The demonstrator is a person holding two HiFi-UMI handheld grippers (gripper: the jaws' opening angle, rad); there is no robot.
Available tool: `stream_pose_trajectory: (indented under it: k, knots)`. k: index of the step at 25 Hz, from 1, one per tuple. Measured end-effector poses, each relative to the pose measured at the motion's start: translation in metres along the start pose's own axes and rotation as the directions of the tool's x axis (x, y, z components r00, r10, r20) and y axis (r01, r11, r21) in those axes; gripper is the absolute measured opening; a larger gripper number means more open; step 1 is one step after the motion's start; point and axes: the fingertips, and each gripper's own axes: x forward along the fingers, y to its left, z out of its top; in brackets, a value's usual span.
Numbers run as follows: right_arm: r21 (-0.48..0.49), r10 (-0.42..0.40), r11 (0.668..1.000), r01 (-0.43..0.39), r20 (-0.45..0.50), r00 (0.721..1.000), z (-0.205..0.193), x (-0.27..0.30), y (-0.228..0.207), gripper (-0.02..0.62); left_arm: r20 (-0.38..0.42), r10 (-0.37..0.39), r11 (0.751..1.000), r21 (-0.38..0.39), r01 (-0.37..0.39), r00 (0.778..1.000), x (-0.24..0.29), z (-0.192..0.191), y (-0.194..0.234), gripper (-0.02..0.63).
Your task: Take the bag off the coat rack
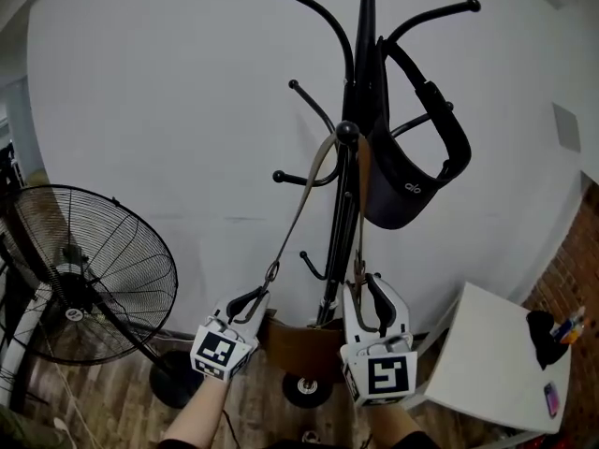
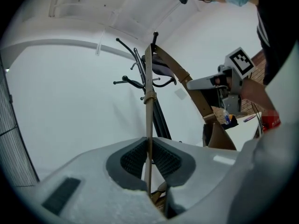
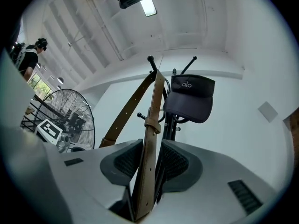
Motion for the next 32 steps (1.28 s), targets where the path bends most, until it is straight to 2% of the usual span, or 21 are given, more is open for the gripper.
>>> stream_pose_trajectory:
  k: [1, 8, 15, 25, 32]
  knots:
    - [-0.003, -0.001, 1.000, 0.001, -0.005, 1.000, -0.001, 0.001, -0.001, 0.109, -0.001, 0.000, 1.000, -0.007, 0.000, 1.000, 0.001, 0.000, 0.001, 0.016]
    - [-0.004, -0.009, 1.000, 0.009, -0.019, 1.000, -0.008, 0.007, -0.009, 0.029, 0.021, -0.007, 0.998, -0.056, 0.008, 1.000, 0.002, 0.008, 0.008, 0.015]
    - [0.037, 0.003, 0.999, -0.002, -0.025, 1.000, -0.013, 0.006, -0.014, 0.028, 0.061, 0.013, 0.994, -0.110, -0.006, 0.998, -0.007, 0.022, 0.017, 0.015]
    - [0.081, 0.026, 0.996, -0.023, -0.040, 0.999, -0.022, 0.003, -0.019, 0.028, 0.122, 0.059, 0.990, -0.132, -0.042, 0.991, -0.013, 0.049, 0.025, 0.015]
    - [0.089, 0.046, 0.995, -0.044, -0.012, 0.999, -0.010, -0.002, -0.020, 0.028, 0.158, 0.062, 0.991, -0.123, -0.043, 0.985, -0.017, 0.073, 0.025, 0.015]
